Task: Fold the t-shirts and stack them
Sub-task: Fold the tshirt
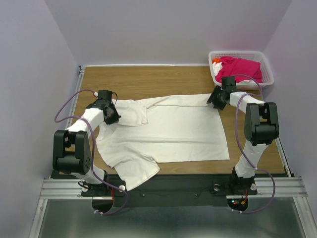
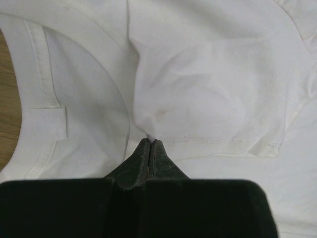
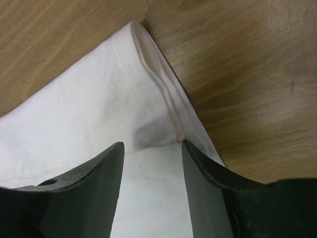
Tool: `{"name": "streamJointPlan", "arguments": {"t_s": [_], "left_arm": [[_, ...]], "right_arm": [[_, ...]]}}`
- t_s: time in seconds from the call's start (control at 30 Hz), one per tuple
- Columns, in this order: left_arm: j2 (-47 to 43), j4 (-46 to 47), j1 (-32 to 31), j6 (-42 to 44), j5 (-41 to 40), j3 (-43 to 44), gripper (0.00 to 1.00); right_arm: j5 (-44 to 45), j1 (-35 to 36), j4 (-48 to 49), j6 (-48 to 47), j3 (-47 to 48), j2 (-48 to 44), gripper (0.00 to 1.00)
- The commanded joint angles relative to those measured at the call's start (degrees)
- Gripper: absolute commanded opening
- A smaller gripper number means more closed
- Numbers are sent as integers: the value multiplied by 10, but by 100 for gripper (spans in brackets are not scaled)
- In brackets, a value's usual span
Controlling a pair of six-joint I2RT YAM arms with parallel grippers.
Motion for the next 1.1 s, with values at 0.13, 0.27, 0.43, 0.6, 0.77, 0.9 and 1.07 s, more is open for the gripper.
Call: {"name": "streamJointPlan", "arguments": {"t_s": [0.13,0.27,0.43,0.6,0.77,0.9,1.07], "left_arm": [[-29,-13,-2,-2,-1,26,0],[-32,-14,-2,0,1,23,0],[-35,-16,-2,0,-1,25,0],[-43,-24,-2,-1,-1,34,0],[-54,-69,-2,-4,-5,69,0],[-71,-92,-2,-11,-2,85,0],[-86,-116,-2,-19,1,88,0]], "right_arm": [[13,-4,16,9,28,11,50],[14,-4,17,10,28,11,41],[33,-4,19,8,27,9,21],[40,-4,18,2,29,4,1],[43,-4,18,-5,32,-17,1],[50,-5,16,-12,33,-39,1],[55,-5,0,-22,41,-63,1]]}}
